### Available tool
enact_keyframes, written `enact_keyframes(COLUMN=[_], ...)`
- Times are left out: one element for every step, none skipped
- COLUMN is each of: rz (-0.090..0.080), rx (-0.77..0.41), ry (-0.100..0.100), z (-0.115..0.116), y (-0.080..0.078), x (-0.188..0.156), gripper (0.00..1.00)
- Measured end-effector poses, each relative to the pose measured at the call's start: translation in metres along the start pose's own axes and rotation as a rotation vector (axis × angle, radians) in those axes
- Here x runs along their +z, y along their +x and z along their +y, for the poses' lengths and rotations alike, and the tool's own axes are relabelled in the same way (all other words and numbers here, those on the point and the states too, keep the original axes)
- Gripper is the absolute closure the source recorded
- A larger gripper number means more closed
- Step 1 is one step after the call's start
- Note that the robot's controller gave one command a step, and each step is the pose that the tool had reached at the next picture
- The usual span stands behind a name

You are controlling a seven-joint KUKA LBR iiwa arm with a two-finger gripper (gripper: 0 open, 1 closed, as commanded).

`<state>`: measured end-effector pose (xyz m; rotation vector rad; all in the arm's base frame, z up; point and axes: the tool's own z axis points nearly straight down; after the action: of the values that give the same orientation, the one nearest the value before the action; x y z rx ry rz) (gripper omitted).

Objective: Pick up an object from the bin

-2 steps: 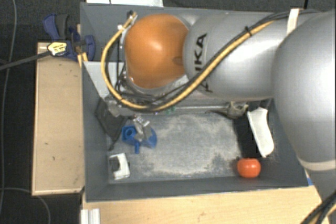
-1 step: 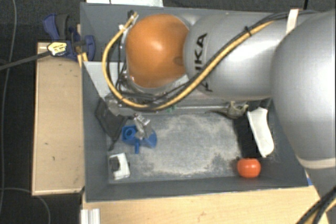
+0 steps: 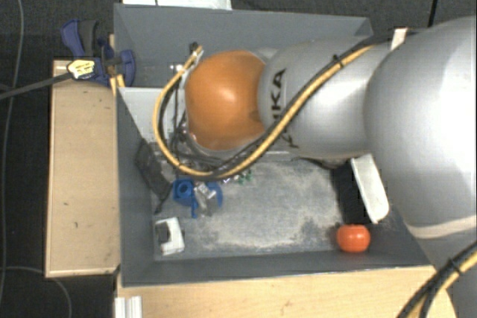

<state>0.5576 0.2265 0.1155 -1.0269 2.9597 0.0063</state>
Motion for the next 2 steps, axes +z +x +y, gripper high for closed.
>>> enact_keyframes(rz=[-0.004,-0.008], rx=[-0.230,0.009], ry=[0.003,-0.006], z=[0.011,-0.028], y=[-0.002,-0.001], x=[0.006,0.020], gripper=[0.00,1.00])
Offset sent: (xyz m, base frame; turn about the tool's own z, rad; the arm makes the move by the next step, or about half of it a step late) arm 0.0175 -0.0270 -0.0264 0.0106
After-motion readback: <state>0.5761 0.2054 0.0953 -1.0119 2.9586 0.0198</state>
